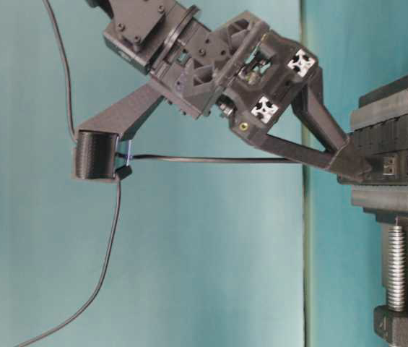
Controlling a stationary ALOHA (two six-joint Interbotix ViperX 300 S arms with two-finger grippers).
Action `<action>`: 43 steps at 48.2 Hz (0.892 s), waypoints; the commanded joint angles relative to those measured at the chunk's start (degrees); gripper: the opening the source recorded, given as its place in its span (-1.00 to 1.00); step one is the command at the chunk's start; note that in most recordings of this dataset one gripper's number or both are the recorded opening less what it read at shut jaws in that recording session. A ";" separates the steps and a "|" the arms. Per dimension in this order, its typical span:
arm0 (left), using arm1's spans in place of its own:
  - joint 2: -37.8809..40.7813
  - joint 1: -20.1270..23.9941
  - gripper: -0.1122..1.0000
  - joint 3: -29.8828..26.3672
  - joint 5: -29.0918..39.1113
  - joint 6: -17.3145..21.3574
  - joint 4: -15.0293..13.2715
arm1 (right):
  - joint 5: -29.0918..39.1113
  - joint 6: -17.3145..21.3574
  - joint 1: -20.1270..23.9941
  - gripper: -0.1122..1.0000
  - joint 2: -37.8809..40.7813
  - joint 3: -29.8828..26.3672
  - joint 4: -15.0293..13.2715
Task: Insert the USB into the second port from the front of the fixed hub.
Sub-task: 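Lift the plug with the right gripper and align it with the second port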
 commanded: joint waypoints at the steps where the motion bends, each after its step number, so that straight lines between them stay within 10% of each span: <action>1: 0.26 0.09 -0.80 -1.14 -0.26 -0.18 0.18 | -0.18 0.62 0.18 -0.65 -0.70 -0.18 0.00; 43: 0.26 0.09 -0.80 -0.97 -0.44 -0.18 0.18 | 0.18 0.70 1.23 -0.65 1.49 0.00 0.00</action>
